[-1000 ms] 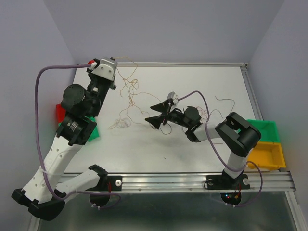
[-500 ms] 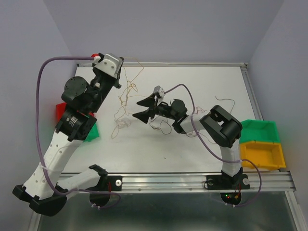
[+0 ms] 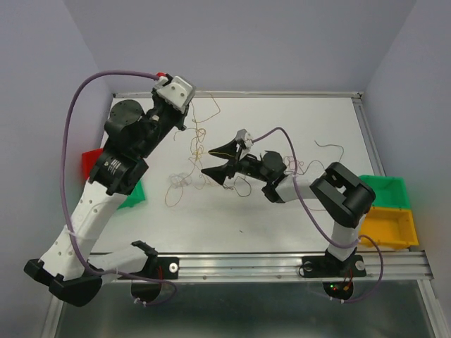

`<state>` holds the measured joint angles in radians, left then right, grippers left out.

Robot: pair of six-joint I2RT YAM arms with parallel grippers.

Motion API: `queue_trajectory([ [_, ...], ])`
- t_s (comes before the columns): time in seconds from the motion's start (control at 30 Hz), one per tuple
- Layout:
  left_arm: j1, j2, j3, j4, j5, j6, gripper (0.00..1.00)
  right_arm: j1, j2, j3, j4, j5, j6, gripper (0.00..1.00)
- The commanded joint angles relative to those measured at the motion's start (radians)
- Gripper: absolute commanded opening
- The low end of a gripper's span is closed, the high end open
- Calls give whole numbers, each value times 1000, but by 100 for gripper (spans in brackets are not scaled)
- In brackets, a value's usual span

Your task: Untangle the cables

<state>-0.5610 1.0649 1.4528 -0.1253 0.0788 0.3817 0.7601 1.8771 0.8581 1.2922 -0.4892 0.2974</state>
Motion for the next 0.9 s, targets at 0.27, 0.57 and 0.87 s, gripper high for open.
queue_trajectory([
  [0.27,-30,127,-83,-54,108,89,0,5,-196,-134,309,60,-86,86],
  [0.57,-80,159,-129,-83,99,112,0,5,-230,-172,302,222,-145,86],
  [0.87,-89,176,-129,-126,-6,92,0,7,-275,-212,302,337,-208,84],
])
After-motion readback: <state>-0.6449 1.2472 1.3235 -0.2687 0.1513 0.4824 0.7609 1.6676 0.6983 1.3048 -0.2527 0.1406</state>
